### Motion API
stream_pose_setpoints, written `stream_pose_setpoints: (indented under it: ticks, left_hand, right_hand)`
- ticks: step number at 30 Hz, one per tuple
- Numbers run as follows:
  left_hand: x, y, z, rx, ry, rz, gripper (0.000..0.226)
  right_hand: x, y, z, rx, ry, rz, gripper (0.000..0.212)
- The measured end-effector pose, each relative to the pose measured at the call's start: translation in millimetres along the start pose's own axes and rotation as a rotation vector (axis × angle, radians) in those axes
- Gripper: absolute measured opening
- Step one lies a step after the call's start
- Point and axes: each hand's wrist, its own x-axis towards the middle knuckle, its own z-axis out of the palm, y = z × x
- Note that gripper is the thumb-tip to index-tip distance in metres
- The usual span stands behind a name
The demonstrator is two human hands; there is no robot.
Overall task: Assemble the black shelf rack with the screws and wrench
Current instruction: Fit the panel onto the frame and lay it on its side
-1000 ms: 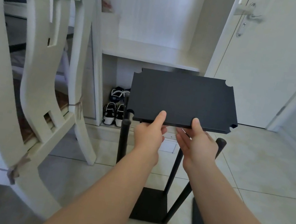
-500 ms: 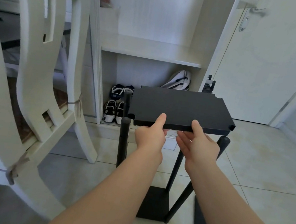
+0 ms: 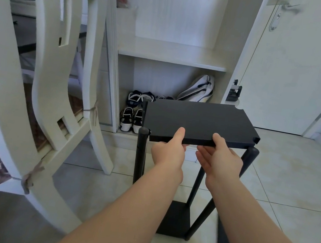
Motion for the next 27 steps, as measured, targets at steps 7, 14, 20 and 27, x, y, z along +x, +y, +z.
stream_pose_setpoints:
  ticks: [7, 14, 20, 27]
  left_hand:
    - [-5.7, 2.6, -7.6, -0.003, 0.018, -0.005, 0.033]
    - [-4.3, 9.5, -19.9, -0.003, 0.027, -0.01, 0.039]
    - [7.1, 11.8, -27.8, 0.036, 0.041, -0.003, 0.052]
    - [19.9, 6.1, -26.5, 0.063, 0.056, -0.013, 0.055]
  right_hand:
    - [-7.8, 3.9, -1.1, -0.003, -0.024, 0.009, 0.02]
    - [-14.9, 9.1, 2.3, 0.023, -0.091, 0.057, 0.021]
    - [-12.0, 16.3, 5.7, 0.022, -0.136, 0.139, 0.02]
    - [-6.4, 19.6, 5.8, 0.009, -0.138, 0.17, 0.018]
